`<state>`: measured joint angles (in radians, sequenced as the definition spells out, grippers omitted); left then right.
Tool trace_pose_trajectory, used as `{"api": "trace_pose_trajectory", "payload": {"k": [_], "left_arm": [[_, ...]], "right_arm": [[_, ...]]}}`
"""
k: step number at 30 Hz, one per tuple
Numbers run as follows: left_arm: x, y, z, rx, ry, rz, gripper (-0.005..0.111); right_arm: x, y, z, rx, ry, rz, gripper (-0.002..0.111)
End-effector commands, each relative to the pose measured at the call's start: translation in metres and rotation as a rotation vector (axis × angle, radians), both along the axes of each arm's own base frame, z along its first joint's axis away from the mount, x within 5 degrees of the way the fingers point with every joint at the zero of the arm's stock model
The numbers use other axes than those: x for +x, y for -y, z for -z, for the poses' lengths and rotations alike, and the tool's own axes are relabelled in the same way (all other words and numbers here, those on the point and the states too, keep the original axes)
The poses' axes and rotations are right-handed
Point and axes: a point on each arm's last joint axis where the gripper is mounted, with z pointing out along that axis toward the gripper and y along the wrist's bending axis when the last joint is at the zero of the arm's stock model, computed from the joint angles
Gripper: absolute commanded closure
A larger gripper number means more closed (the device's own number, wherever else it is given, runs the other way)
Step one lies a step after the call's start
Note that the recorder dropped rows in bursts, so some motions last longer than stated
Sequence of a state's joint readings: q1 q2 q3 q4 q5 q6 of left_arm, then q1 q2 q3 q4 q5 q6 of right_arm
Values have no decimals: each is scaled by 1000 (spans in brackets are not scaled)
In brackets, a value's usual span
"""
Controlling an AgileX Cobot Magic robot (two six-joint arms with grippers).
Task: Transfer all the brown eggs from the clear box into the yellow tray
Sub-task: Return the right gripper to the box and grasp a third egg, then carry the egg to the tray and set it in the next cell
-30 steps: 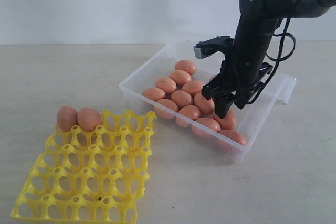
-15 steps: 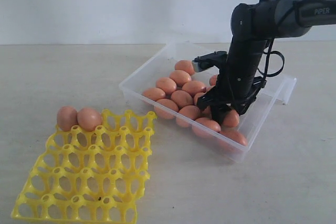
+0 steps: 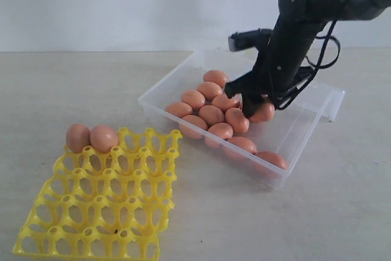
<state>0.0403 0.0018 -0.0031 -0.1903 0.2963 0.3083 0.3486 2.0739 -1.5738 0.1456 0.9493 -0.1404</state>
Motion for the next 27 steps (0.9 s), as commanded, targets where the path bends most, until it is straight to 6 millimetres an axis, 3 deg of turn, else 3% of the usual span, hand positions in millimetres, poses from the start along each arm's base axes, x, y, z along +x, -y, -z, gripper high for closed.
{"api": "trace_pose_trajectory", "payload": {"k": [1,5,7,8,10,13,16,19,21,27], "left_arm": [[0,0,0,5,7,3,111],[0,0,0,5,7,3,111],[0,0,0,5,7,3,111],[0,0,0,5,7,3,111],[0,0,0,5,7,3,111],[0,0,0,5,7,3,111],[0,0,0,5,7,3,111],[0,0,0,5,7,3,111],[0,0,0,5,7,3,111],[0,0,0,5,7,3,111]], "right_arm": [[-24,-5,-48,108,194,78,108],[-70,-24,-70,245,524,15,108],[-98,-33,-69,330,673,-12,108],[-124,-46,-70,438,838,-46,108],[-147,-63,-71,582,1017,-78,108],[-145,-82,-74,724,1097,-29,108],[-123,-111,-49,932,830,186,108],[-120,-148,-24,980,675,-67,108],[-122,-163,-9,981,570,-174,108],[-117,-156,11,744,560,-200,108]]}}
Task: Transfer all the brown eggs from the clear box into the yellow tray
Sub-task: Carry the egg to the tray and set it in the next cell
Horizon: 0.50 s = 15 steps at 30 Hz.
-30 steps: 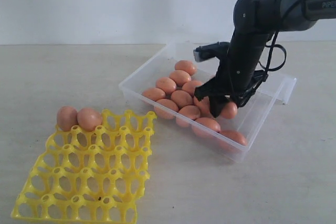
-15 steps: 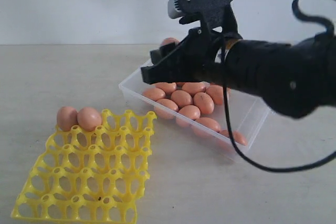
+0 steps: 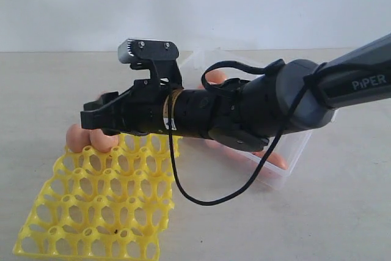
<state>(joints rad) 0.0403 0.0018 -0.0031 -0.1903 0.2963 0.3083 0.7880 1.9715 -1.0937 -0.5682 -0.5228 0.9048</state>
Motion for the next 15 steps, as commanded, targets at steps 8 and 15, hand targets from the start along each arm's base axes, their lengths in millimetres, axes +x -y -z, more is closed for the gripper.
{"api": "trace_pose_trajectory", "payload": {"k": [8,15], "left_arm": [[0,0,0,5,7,3,111],[0,0,0,5,7,3,111]], "right_arm": [[12,-3,25,-118,-81,71,108],[18,-8,19,-134,-15,52,108]]}}
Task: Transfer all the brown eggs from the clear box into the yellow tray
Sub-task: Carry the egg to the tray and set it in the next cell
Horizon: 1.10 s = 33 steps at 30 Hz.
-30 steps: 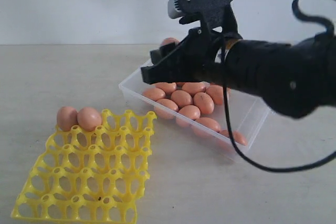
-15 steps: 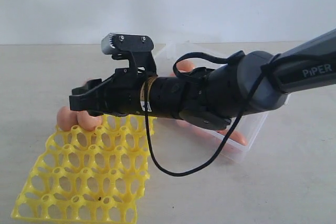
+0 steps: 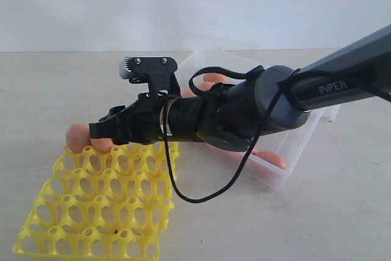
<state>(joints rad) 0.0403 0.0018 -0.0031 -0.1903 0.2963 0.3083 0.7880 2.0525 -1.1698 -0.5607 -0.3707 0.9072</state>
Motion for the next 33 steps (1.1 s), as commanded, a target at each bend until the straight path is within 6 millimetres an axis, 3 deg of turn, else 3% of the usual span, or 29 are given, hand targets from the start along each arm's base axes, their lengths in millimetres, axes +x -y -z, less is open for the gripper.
{"api": "trace_pose_trajectory", "payload": {"k": [1,6,12,20,33], "left_arm": [[0,0,0,5,7,3,111],[0,0,0,5,7,3,111],[0,0,0,5,7,3,111],[0,0,0,5,7,3,111],[0,0,0,5,7,3,111]], "right_arm": [[3,-2,-6,-13,58,-23,108],[4,2,7,-153,106,-54,108],[4,1,8,-202,188,-109,108],[5,0,22,-191,145,-93,108],[5,-1,21,-181,159,-101,108]]}}
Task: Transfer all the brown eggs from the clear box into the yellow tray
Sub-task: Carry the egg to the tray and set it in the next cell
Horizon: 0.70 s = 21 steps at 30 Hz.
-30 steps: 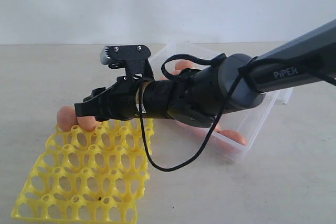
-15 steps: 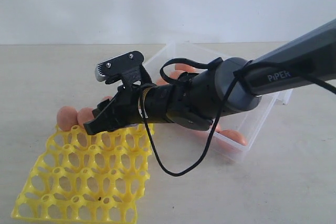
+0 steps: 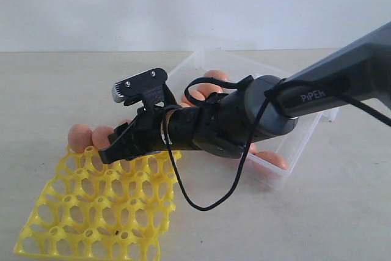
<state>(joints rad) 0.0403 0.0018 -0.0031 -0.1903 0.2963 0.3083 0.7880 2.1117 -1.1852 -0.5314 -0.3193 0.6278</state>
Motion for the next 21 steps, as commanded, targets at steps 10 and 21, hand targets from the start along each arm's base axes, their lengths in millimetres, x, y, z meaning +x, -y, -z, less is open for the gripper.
{"api": "trace_pose_trajectory", "payload": {"k": [10,21], "left_arm": [[0,0,0,5,7,3,111],[0,0,0,5,7,3,111]], "right_arm": [[1,-1,-4,14,16,-6,67],[1,0,-3,-10,15,-4,47]]}}
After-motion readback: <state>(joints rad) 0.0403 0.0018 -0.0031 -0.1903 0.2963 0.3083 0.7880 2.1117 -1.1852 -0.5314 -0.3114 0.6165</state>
